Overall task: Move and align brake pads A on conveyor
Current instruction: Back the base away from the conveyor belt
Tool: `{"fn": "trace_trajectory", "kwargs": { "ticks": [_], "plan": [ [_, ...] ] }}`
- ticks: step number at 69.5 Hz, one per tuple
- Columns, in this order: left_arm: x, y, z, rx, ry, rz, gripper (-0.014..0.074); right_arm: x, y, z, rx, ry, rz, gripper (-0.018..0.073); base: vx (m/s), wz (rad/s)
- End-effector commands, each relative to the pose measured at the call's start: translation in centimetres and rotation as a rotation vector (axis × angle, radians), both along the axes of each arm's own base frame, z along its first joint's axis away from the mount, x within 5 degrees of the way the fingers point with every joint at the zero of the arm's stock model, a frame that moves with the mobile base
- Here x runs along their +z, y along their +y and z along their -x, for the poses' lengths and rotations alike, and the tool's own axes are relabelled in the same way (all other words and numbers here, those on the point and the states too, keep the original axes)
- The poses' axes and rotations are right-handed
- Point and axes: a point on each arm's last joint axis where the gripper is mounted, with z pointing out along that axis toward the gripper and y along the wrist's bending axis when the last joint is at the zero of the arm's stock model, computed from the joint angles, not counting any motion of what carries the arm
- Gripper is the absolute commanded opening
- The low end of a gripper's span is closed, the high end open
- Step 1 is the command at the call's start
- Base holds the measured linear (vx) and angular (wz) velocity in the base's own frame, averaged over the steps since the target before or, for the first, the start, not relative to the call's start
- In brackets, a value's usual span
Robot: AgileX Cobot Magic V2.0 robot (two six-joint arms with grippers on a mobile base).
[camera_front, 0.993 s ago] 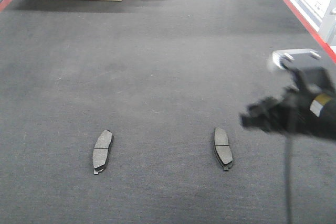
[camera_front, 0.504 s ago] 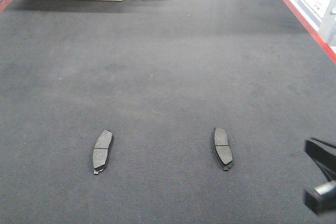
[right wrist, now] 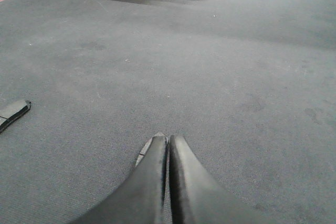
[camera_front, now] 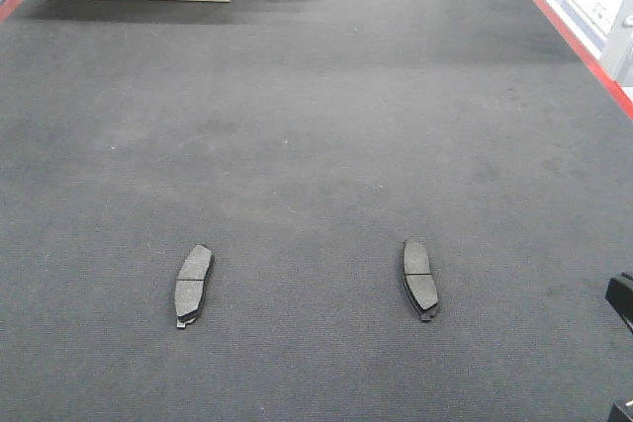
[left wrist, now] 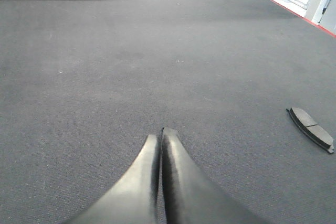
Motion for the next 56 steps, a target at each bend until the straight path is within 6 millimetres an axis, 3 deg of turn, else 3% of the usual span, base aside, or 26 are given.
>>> {"fn": "trace_trajectory", "kwargs": {
  "ticks": [1,56],
  "plan": [
    [1.35,-0.23,-0.13,-0.021,-0.084,0.029,-0.0006,1.57,-0.03,-0.18,-0.007,-0.098,-0.017,-0.0006,0.00,0.00],
    [1.35,-0.23,-0.13,-0.021,-0.084,0.029,-0.0006,1.54,-0.03,-0.17,-0.007,-0.095,-0.016,-0.0006,0.01,-0.02]
  ]
}}
